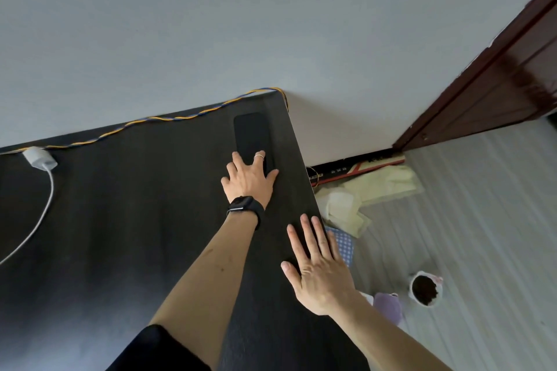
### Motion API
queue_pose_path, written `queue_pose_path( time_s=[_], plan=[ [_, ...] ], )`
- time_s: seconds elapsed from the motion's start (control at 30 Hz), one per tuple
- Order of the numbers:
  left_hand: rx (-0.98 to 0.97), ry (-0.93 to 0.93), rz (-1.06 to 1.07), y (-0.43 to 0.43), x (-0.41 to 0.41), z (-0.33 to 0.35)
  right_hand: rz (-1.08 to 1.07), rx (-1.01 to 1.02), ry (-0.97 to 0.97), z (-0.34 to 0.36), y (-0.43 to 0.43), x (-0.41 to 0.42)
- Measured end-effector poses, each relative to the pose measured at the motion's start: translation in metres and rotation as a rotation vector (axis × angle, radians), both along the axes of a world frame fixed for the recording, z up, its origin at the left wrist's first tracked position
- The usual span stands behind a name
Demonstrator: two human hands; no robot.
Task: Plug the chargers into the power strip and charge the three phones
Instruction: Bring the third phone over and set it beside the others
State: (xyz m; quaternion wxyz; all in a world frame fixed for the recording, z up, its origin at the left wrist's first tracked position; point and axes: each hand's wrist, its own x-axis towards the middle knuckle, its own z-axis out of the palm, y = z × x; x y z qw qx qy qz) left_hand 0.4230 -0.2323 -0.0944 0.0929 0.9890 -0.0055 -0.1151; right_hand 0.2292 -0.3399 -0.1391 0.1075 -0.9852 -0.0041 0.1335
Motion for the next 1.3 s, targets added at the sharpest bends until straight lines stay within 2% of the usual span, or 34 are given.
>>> queue_pose_path(
  time_s=[0.17,0.3,0.4,0.5,0.6,0.67,0.73,0.87,0.93,1.03,1.17,1.3],
  plan=[
    [-0.092,0.043,0.056,0.002,-0.004,0.001,-0.003,-0.004,0.022,-0.003,-0.001,0.002],
    [-0.274,0.096,0.191,0.018,-0.02,0.014,0.004,0.02,0.073,0.001,-0.003,0.003],
    [-0.425,0.102,0.273,0.033,-0.036,0.028,0.026,0.022,0.202,0.012,-0.008,0.009],
    [-0.784,0.232,0.503,0.05,-0.058,0.058,0.041,0.031,0.307,0.032,-0.01,0.019],
    [-1.181,0.514,0.746,0.077,-0.086,0.086,-0.015,0.077,0.475,0.064,-0.009,0.032],
    [-1.3,0.661,0.774,0.1,-0.108,0.096,-0.09,0.183,0.569,0.09,-0.003,0.034],
    [-1.321,0.717,0.737,0.123,-0.133,0.105,-0.208,0.387,0.621,0.114,0.007,0.027],
    [-1.281,0.715,0.622,0.156,-0.188,0.134,-0.658,1.014,0.641,0.144,0.032,0.006],
    [-1.254,0.702,0.542,0.175,-0.22,0.153,-0.824,1.214,0.619,0.159,0.052,-0.014],
    [-1.17,0.675,0.418,0.205,-0.262,0.173,-0.893,1.349,0.61,0.175,0.085,-0.045],
    [-1.048,0.616,0.236,0.262,-0.311,0.184,-0.919,1.356,0.517,0.176,0.135,-0.082],
    [-1.129,0.539,0.293,0.323,-0.361,0.171,-0.856,1.332,0.467,0.169,0.192,-0.129]
  ],
)
